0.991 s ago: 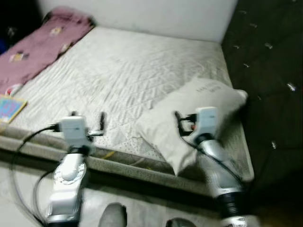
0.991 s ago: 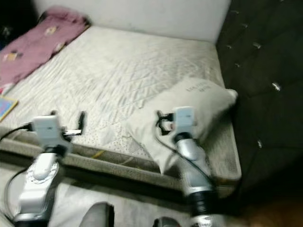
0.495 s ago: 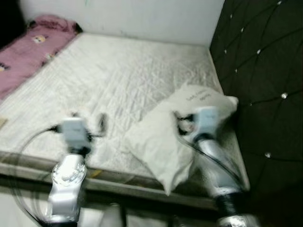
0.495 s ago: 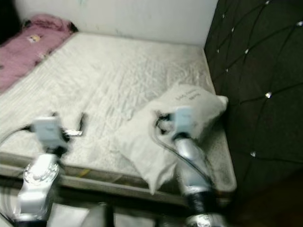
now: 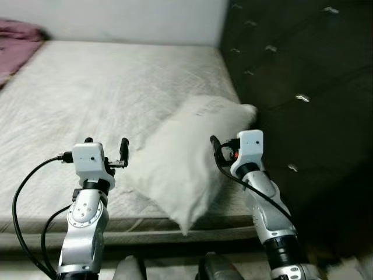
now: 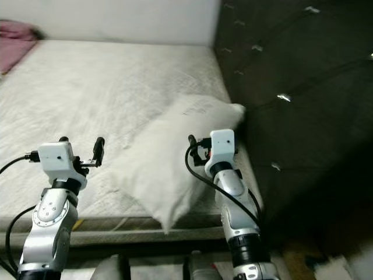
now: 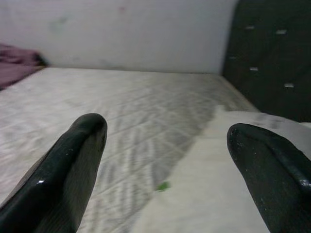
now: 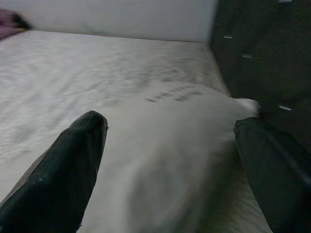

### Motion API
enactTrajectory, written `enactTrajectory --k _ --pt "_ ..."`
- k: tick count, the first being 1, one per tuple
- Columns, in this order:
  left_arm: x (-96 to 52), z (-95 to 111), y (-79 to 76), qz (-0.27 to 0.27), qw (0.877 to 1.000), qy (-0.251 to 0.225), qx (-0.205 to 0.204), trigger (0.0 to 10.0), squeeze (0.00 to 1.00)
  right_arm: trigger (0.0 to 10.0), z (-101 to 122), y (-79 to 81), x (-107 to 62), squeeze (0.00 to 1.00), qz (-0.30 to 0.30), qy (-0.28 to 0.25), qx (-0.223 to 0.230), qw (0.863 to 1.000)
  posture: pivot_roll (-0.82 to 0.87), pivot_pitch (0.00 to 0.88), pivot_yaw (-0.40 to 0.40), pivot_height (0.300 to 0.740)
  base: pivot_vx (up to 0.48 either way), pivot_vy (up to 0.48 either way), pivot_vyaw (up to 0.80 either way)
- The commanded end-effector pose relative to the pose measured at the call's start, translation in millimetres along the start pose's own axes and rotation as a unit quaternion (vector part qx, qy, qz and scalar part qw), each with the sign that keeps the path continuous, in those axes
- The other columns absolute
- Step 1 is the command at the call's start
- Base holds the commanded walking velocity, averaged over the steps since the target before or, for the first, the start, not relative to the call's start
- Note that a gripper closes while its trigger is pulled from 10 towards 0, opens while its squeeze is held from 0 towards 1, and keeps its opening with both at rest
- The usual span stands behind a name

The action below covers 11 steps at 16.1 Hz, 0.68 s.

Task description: Clean up the room

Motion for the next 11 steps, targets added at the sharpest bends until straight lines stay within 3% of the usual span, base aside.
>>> enactTrajectory --k 1,3,8,11 --pt "3.2 3.6 -0.7 0.003 1.000 -0.005 0.000 10.0 0.00 10.0 2.0 -2.0 2.0 0.00 -0.003 0.002 -0.002 1.000 -0.05 0.019 -0.042 0.687 0.000 0.000 -0.80" --pt "4.6 9.8 0.8 0.007 1.000 -0.016 0.013 10.0 0.00 10.0 7.8 0.1 3.1 0.00 -0.001 -0.006 -0.004 1.000 -0.04 0.040 -0.040 0.687 0.000 0.000 -0.63" --pt "2.8 12.9 9.3 0.018 0.999 -0.015 0.022 10.0 0.00 10.0 9.0 14.4 0.6 0.00 0.017 -0.011 -0.004 1.000 -0.03 0.062 -0.026 0.687 0.000 0.000 0.00" --pt "0.7 10.3 10.9 0.025 0.999 -0.010 0.024 10.0 0.00 10.0 8.7 15.1 -0.4 0.00 0.017 -0.012 0.000 1.000 -0.03 0.062 -0.022 0.647 0.000 0.000 0.00"
Point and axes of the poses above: a point about 5 cm out from each wrist's last joint towards the gripper, its own x axis pointing out of the wrist towards the gripper, its own z axis along the axis of the wrist's last joint, y = z × x, the point moved 6 cm from there along x, pointing out of the wrist towards the gripper, and after that the axes turned 5 degrees about -x, right-handed, at the moved point
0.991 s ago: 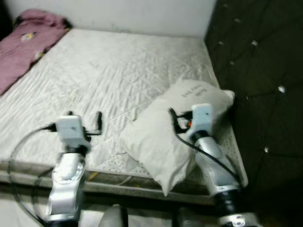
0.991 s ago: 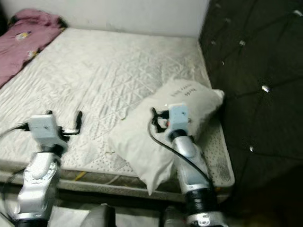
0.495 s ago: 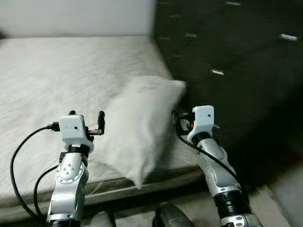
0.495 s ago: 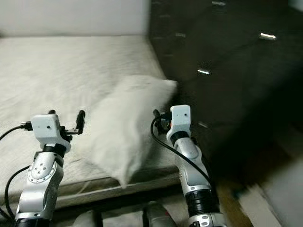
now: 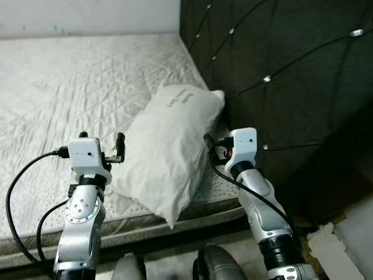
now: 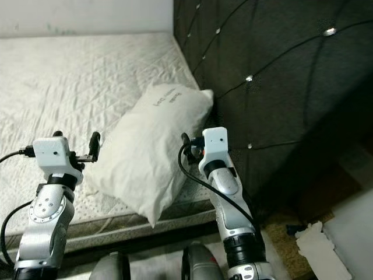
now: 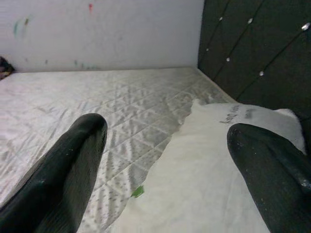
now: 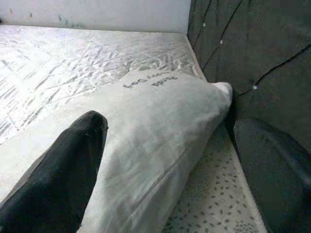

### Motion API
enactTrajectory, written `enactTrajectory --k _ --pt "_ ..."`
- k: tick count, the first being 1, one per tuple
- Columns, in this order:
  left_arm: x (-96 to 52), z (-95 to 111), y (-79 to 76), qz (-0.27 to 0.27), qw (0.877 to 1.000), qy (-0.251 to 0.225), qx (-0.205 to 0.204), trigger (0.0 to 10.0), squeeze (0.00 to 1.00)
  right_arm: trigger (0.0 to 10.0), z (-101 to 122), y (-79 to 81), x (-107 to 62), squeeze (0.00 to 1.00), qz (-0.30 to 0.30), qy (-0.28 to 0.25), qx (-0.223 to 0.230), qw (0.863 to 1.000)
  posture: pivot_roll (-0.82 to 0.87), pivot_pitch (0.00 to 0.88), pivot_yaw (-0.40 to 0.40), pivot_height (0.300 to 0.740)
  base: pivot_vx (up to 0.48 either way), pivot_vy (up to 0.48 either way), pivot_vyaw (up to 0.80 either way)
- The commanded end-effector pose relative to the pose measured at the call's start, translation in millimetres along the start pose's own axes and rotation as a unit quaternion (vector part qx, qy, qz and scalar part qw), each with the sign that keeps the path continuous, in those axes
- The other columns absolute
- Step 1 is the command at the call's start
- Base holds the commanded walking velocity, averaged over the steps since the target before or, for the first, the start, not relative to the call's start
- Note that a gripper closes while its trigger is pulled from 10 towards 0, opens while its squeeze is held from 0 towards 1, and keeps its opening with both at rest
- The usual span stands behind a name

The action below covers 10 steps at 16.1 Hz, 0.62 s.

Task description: Clean up the room

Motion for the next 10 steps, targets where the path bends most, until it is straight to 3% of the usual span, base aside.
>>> enactTrajectory --k 1,5,10 --pt "-2.4 -2.9 2.7 0.010 1.000 0.008 0.005 10.0 0.00 10.0 0.1 -3.2 -1.6 0.00 -0.004 0.001 0.002 1.000 -0.03 0.062 -0.022 0.637 0.000 0.000 0.00" --pt "-0.7 -1.2 6.8 0.027 1.000 0.003 0.015 10.0 0.00 10.0 0.3 -3.1 -0.2 0.00 -0.002 0.002 -0.001 1.000 -0.03 0.054 -0.025 0.587 0.000 0.000 0.00" --pt "-1.0 -1.4 24.5 0.081 0.996 0.003 0.031 10.0 0.00 10.0 -1.3 -2.7 2.6 0.00 0.004 0.005 -0.010 1.000 -0.03 0.034 -0.047 0.582 0.000 0.000 0.00"
Point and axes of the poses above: a point about 5 cm out from each wrist's last joint towards the gripper, its own x axis pointing out of the wrist towards the gripper, its own z axis along the axis of the wrist's last joint, y = z × x, the point moved 6 cm from there along x, pointing out of the wrist towards the gripper, and after that the axes turned 5 degrees about -x, right-handed, at the moved point
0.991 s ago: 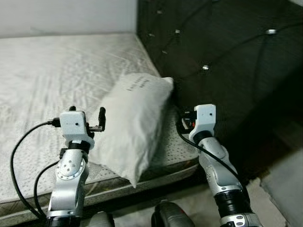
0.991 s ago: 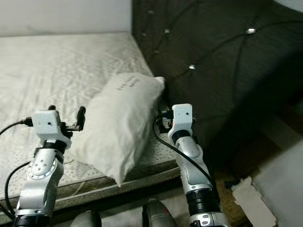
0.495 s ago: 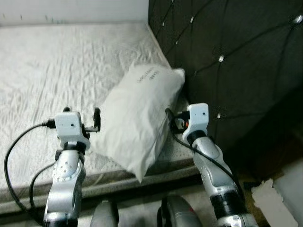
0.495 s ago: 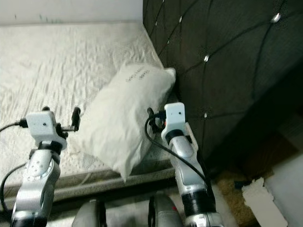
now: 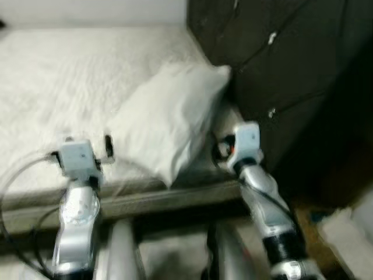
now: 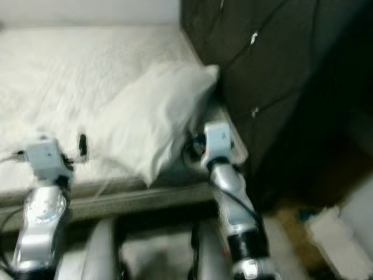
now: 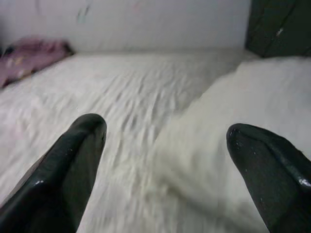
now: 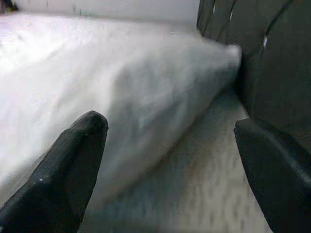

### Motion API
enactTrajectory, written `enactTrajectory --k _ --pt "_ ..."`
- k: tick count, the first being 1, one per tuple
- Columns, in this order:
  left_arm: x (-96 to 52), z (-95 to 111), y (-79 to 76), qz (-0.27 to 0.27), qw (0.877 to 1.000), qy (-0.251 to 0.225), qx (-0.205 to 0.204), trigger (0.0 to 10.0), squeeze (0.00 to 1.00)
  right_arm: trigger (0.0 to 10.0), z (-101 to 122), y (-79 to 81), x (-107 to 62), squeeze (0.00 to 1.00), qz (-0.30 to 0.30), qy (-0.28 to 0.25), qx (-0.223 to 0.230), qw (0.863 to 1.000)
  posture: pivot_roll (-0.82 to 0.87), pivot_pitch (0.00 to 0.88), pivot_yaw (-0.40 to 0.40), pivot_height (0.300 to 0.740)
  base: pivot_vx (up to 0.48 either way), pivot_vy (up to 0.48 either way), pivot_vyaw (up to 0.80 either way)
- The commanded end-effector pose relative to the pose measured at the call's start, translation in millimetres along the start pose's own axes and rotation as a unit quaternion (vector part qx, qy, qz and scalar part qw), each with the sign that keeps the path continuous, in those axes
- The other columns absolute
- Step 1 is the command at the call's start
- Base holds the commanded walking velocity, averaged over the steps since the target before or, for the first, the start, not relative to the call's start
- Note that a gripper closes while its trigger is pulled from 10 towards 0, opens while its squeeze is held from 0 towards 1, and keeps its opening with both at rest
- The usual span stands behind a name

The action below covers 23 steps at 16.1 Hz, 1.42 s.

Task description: Clean up the room

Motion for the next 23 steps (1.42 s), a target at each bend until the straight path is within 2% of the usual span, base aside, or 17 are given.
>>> enactTrajectory --k 1,4,7,16,21,23 --pt "5.4 13.0 2.6 0.006 1.000 -0.020 0.004 10.0 0.00 10.0 8.7 3.4 4.2 0.00 0.009 -0.011 -0.006 1.000 -0.03 0.030 -0.050 0.582 0.000 0.000 0.00" --pt "5.4 12.1 2.5 0.008 1.000 -0.019 -0.001 10.0 0.00 10.0 10.5 6.8 5.5 0.00 0.017 -0.013 -0.012 1.000 -0.03 0.026 -0.055 0.582 0.000 0.000 0.65" --pt "4.1 10.6 -1.6 -0.009 1.000 -0.017 -0.010 10.0 0.00 10.0 9.8 7.2 5.2 0.00 0.019 -0.012 -0.006 1.000 -0.03 0.029 -0.054 0.582 0.092 0.000 0.00" --pt "4.0 10.1 -6.3 -0.022 0.999 -0.013 -0.019 10.0 0.00 10.0 10.2 17.1 4.4 0.00 0.050 -0.012 -0.016 0.999 -0.04 0.045 -0.050 0.582 0.462 0.000 0.00" --pt "3.4 10.5 -6.1 -0.021 0.999 -0.010 -0.024 10.0 0.00 10.0 3.5 22.0 3.3 0.00 0.071 0.001 -0.030 0.997 -0.04 0.043 -0.049 0.582 0.000 0.000 0.00" --pt "0.2 8.8 -1.4 -0.013 1.000 -0.002 -0.019 10.0 0.00 10.0 0.7 19.2 2.6 0.00 0.066 0.008 -0.040 0.997 -0.03 0.042 -0.051 0.582 0.000 0.000 0.74"
Point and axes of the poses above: a point about 5 cm out from each wrist's last joint towards the gripper, its own x axis pointing out of the wrist towards the gripper, its own z axis along the axis of the wrist's last joint, y = z × x, the point moved 6 cm from there along x, pointing out of the wrist towards the gripper, and after that the axes turned 5 degrees about -x, right-handed, at the moved point
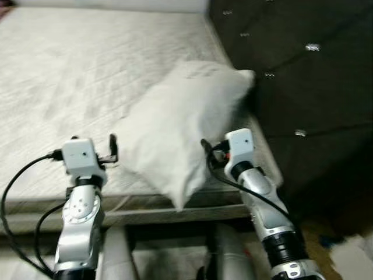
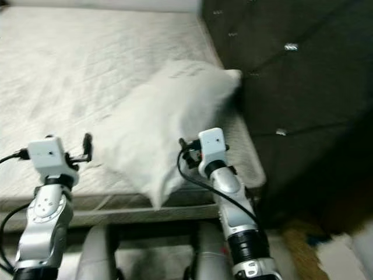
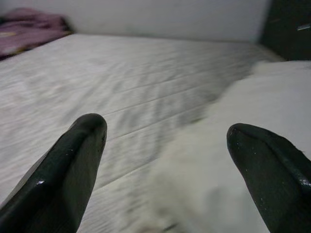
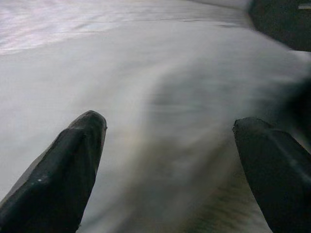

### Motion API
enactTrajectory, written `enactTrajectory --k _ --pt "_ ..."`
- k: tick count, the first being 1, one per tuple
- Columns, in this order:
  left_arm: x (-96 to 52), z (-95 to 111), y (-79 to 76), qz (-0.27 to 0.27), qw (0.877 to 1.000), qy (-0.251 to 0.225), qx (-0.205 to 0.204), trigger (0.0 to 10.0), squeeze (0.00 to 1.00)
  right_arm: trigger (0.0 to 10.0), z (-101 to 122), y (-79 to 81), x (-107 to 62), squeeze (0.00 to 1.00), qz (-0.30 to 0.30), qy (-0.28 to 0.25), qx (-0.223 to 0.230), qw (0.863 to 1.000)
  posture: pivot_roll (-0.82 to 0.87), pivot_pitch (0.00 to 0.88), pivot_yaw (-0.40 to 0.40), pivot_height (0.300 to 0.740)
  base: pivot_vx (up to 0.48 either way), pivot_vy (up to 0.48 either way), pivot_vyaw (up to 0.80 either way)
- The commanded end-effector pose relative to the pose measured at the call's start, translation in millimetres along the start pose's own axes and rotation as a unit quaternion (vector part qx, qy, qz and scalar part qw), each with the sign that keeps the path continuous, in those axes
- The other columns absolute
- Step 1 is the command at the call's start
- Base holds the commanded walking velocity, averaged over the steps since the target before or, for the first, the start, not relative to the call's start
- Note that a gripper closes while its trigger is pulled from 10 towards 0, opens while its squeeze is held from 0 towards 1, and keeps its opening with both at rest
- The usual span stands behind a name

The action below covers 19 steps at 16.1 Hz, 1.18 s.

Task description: Clean up the room

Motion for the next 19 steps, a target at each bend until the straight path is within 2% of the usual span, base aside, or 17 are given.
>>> enactTrajectory --k 1,4,7,10,14,19 --pt "-3.5 1.1 5.1 0.008 1.000 0.005 0.003 10.0 0.00 10.0 -3.8 3.3 0.4 0.00 0.013 0.015 -0.007 1.000 -0.03 0.042 -0.052 0.582 0.000 0.000 0.00" --pt "-15.4 -5.3 17.0 0.027 0.999 0.024 0.012 10.0 0.00 10.0 -19.0 5.8 -2.4 0.00 0.044 0.057 -0.020 0.997 -0.02 0.046 -0.054 0.582 0.000 0.000 0.00" --pt "-32.1 -12.3 30.7 0.039 0.998 0.043 0.028 10.0 0.00 10.0 -30.3 22.6 -6.8 0.00 0.095 0.103 -0.035 0.990 -0.01 0.047 -0.054 0.582 0.000 0.000 0.00" --pt "-37.2 -13.1 34.1 0.043 0.997 0.052 0.032 10.0 0.00 10.0 -38.4 30.1 -11.4 0.00 0.117 0.152 -0.025 0.981 0.01 0.045 -0.051 0.582 0.000 0.000 0.00" --pt "-40.3 -17.0 31.8 0.033 0.997 0.067 0.031 10.0 0.00 10.0 -37.8 41.7 -13.0 0.00 0.141 0.181 0.021 0.973 0.02 0.042 -0.044 0.582 0.000 0.000 0.00" --pt "-38.2 -12.7 27.1 0.025 0.997 0.068 0.008 10.0 0.00 10.0 -36.1 60.0 0.8 0.00 0.130 0.200 0.071 0.969 0.06 0.056 -0.050 0.582 0.000 0.000 0.00"
Point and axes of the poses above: a point about 5 cm out from each wrist's last joint towards the gripper, its own x axis pointing out of the wrist towards the gripper, its own z axis along the axis of the wrist's last joint, y = z × x, the point moved 6 cm from there along x, pointing out of the wrist towards the gripper, and after that the axes turned 5 degrees about -x, right-handed, at the moved point
